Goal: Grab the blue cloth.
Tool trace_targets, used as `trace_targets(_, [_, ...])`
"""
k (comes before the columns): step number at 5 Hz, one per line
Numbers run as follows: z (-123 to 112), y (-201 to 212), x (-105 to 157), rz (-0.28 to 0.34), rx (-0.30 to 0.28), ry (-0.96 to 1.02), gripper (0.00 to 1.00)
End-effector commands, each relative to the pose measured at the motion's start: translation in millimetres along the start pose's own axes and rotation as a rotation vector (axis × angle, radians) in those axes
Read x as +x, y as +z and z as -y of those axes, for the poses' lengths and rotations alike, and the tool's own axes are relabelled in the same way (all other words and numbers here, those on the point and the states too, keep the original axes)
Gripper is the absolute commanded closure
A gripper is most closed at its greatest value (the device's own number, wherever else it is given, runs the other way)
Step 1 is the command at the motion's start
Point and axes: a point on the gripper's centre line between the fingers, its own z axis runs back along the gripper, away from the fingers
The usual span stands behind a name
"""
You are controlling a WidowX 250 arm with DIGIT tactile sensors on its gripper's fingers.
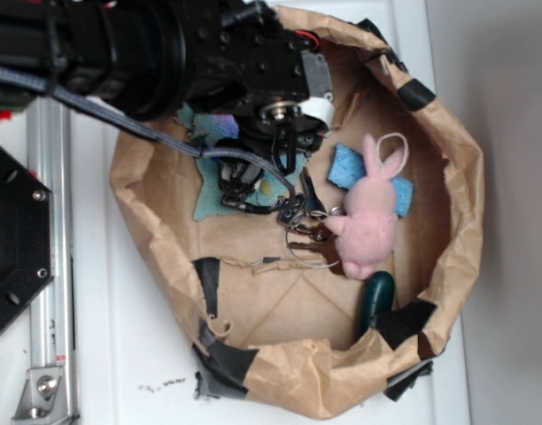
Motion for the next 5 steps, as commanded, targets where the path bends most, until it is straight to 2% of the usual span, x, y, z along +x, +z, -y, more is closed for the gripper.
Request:
trace_targets(1, [-3.4,22.3,-2.3,0.033,0.170,0.020,1.00])
trace_targets(2, [-2.8,64.4,4.9,0.194,0.315,0.028,1.00])
trace_targets(3, [0.5,97.1,11.5,0.311,0.214,0.153,1.00])
trace_targets(4, [19.3,109.9,15.8,0.363,0.056,0.161,1.00])
trace_targets(5, [24.4,110.8,19.0,0.378,-0.072,0.169,1.00])
